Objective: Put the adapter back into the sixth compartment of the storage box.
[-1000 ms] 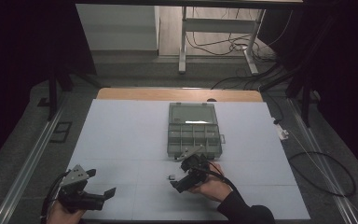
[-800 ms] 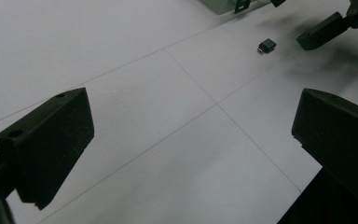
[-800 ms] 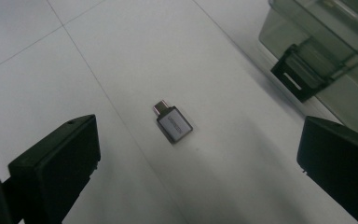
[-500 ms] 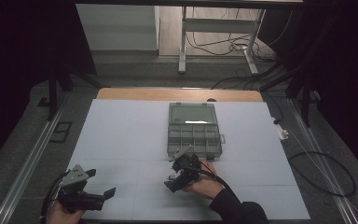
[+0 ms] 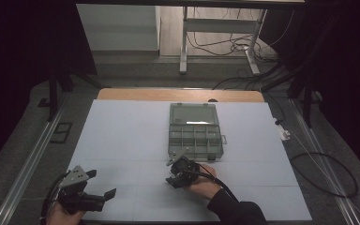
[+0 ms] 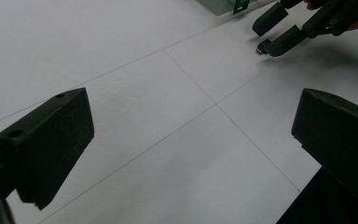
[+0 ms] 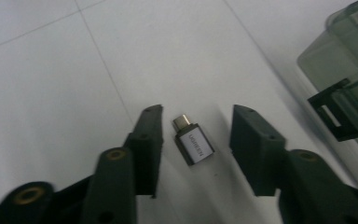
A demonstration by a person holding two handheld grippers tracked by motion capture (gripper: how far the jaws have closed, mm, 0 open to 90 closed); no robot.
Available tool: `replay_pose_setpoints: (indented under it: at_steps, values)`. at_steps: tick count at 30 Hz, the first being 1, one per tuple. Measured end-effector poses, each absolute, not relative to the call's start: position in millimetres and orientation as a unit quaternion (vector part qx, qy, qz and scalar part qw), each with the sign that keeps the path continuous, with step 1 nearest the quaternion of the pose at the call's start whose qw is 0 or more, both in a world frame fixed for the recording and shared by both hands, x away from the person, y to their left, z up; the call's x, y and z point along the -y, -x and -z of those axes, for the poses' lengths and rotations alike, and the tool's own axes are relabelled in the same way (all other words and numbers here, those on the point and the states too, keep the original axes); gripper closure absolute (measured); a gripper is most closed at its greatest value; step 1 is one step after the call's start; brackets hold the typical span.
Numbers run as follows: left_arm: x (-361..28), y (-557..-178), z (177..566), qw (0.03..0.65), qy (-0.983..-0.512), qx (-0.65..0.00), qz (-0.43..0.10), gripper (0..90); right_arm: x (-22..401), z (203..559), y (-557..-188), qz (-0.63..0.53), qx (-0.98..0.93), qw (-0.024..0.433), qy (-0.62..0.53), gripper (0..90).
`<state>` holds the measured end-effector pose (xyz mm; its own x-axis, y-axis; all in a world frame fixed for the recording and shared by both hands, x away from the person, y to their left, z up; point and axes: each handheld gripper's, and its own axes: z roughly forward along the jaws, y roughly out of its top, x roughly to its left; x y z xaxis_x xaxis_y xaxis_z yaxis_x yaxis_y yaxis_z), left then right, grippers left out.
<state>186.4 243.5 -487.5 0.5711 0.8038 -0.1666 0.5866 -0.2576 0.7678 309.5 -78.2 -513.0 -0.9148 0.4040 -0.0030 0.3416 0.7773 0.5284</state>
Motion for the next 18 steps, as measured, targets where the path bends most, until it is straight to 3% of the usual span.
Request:
replay_pose_setpoints:
  at_steps: [4,18]
  values:
    - [-243.5,-186.4,487.5,0.417,-0.782,-0.445,-0.13,0.0,77.8,514.4,-308.7,-0.261,-0.945,0.056,-0.187,75.6]
    - [-243.5,-186.5,487.6,0.416,-0.781,-0.446,-0.131,0.0,80.8,509.9,-310.2,-0.273,-0.941,0.045,-0.195,76.2]
